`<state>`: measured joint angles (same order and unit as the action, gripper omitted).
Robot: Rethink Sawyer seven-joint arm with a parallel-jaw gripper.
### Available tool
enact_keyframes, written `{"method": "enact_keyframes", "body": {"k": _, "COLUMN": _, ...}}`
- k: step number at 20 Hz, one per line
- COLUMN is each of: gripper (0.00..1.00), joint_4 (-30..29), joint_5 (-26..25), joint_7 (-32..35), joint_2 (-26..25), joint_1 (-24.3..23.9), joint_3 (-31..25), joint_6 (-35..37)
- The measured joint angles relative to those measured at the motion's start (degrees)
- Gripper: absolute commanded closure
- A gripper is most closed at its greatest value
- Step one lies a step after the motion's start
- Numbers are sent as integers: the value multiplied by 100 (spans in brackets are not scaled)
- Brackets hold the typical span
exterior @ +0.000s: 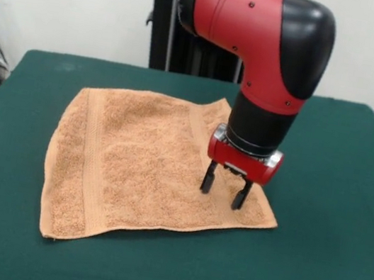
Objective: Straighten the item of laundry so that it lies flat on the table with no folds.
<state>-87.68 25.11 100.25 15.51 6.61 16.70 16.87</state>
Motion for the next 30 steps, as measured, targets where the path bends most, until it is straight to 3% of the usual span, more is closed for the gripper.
{"method": "enact_keyframes", "body": {"k": 30, "gripper": 0, "joint_4": 176, "joint_5": 1087, "joint_7": 48, "joint_2": -397, "joint_1": 690, "joint_3": 679, "joint_6": 76}}
